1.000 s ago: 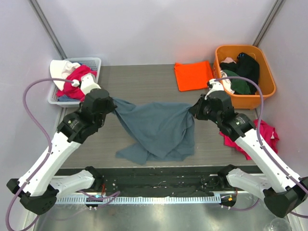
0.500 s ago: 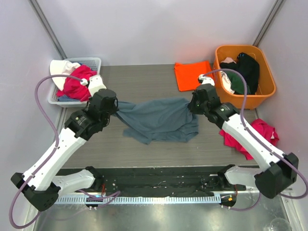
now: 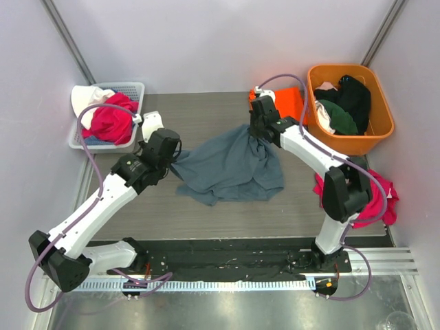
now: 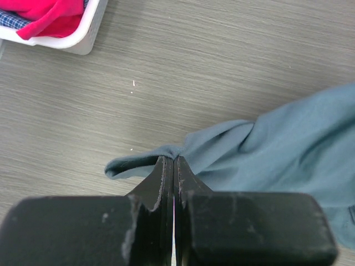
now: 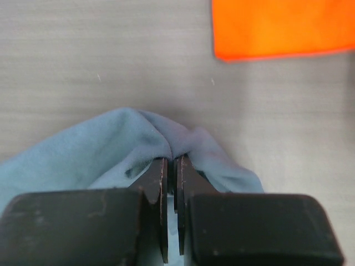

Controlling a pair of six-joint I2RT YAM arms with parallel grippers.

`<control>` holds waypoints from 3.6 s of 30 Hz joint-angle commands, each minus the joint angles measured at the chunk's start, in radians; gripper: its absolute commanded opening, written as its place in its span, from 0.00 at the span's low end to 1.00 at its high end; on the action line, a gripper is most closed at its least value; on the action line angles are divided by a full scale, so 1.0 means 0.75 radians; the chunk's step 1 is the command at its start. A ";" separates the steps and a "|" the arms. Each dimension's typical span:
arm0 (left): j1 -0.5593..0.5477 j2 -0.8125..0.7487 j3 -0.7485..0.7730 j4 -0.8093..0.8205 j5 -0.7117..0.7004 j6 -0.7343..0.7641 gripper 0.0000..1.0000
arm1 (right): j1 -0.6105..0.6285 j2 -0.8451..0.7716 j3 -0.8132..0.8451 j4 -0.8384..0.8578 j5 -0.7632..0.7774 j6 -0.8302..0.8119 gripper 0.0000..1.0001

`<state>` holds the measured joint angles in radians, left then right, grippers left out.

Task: Fold and stack the t-shirts
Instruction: Move the tshirt to the center of the board, then flatten the tshirt out

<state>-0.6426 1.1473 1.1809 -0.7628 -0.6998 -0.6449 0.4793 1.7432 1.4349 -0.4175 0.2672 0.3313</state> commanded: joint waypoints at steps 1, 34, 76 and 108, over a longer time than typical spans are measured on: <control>0.024 0.006 -0.008 0.082 -0.055 0.036 0.00 | -0.032 0.109 0.205 0.160 0.016 -0.037 0.02; 0.055 -0.010 -0.178 0.111 0.064 -0.058 0.00 | 0.204 -0.418 -0.698 0.127 -0.407 0.219 0.54; 0.055 -0.057 -0.225 0.072 0.045 -0.069 0.00 | 0.381 -0.181 -0.584 0.103 -0.219 0.211 0.52; 0.055 -0.045 -0.247 0.072 0.043 -0.071 0.00 | 0.382 -0.085 -0.580 0.129 -0.197 0.186 0.41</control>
<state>-0.6064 1.1290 0.9916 -0.7158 -0.6437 -0.6983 0.7620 1.6634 0.9726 -0.3466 0.1032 0.4736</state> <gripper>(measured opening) 0.014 0.413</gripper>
